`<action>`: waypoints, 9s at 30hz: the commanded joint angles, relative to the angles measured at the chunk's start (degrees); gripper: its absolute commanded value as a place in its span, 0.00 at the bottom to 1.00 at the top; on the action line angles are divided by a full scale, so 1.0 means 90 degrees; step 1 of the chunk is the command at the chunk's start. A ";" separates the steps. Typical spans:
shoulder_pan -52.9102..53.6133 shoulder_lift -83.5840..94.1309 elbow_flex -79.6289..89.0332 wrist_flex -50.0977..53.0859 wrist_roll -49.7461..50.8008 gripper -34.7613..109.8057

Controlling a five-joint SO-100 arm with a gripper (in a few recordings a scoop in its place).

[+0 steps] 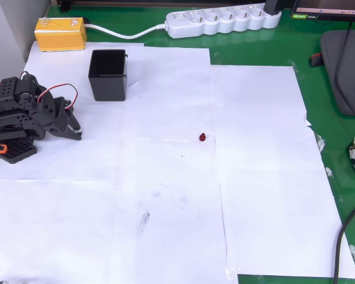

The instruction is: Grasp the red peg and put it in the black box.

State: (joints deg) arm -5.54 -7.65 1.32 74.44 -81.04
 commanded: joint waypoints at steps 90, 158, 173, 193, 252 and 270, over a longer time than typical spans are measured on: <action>0.0615 1.5527 0.4551 -1.6816 -0.1084 0.44; 0.0889 1.7109 1.0127 -1.2734 -0.1064 0.46; 0.0762 1.7236 1.0342 -1.2705 -0.1016 0.46; 0.0762 1.7285 1.0410 -1.2705 -0.1025 0.43; 0.0859 1.6484 1.0430 -1.1777 -0.1035 0.24; 0.0186 1.3945 1.5186 -0.2266 -0.0576 0.24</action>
State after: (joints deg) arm -1.41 129.29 128.23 41.48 -87.28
